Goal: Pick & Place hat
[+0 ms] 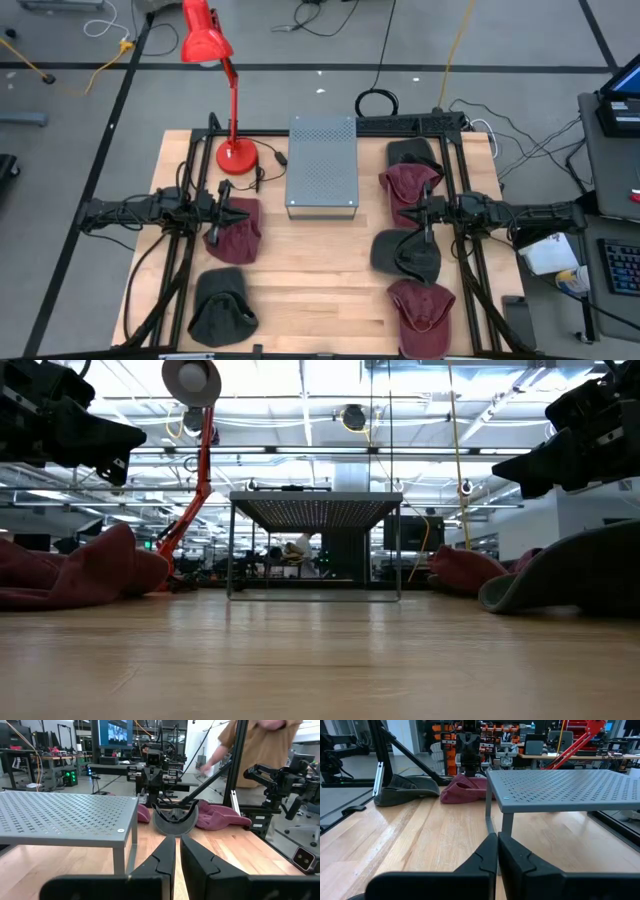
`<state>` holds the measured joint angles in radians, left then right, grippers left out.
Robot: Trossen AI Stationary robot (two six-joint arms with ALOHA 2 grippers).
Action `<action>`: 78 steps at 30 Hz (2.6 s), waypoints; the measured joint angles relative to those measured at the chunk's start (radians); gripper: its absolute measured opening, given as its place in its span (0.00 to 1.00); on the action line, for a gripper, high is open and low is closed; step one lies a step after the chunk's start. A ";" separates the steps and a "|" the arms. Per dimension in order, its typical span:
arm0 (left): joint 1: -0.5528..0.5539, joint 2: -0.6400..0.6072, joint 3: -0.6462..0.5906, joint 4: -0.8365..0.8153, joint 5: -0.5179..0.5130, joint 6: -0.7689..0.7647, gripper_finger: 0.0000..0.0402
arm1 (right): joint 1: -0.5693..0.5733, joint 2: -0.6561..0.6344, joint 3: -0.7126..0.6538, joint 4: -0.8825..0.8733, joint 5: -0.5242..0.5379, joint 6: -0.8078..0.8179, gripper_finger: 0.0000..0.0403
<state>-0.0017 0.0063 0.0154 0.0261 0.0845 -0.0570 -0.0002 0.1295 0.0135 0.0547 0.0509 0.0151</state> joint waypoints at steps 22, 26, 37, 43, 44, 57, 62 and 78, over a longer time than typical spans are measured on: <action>0.000 0.000 0.000 0.000 0.000 0.000 0.08 | 0.000 0.000 0.000 0.000 0.000 0.000 0.02; 0.000 0.000 0.000 0.000 0.000 0.000 0.08 | 0.000 0.000 0.000 0.000 0.000 0.000 0.02; 0.000 0.000 0.000 0.000 0.000 0.000 0.08 | 0.000 0.000 0.000 0.000 0.000 0.000 0.02; 0.000 0.000 0.000 0.000 0.000 0.000 0.08 | 0.000 0.000 0.000 0.000 0.000 0.000 0.02; 0.000 0.000 0.000 0.000 0.000 0.000 0.08 | 0.000 0.000 0.000 0.000 0.000 0.000 0.02; 0.000 0.000 0.000 0.000 0.000 0.000 0.08 | 0.000 0.000 0.000 0.000 0.000 0.000 0.02; 0.000 0.000 0.000 0.000 0.000 0.000 0.08 | 0.000 0.000 0.000 0.000 0.000 0.000 0.02; 0.000 0.000 0.000 0.025 0.000 -0.144 0.08 | 0.000 0.000 0.000 0.000 0.000 0.000 0.02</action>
<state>-0.0021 0.0067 0.0153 0.0512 0.0843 -0.2007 -0.0002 0.1295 0.0139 0.0547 0.0509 0.0147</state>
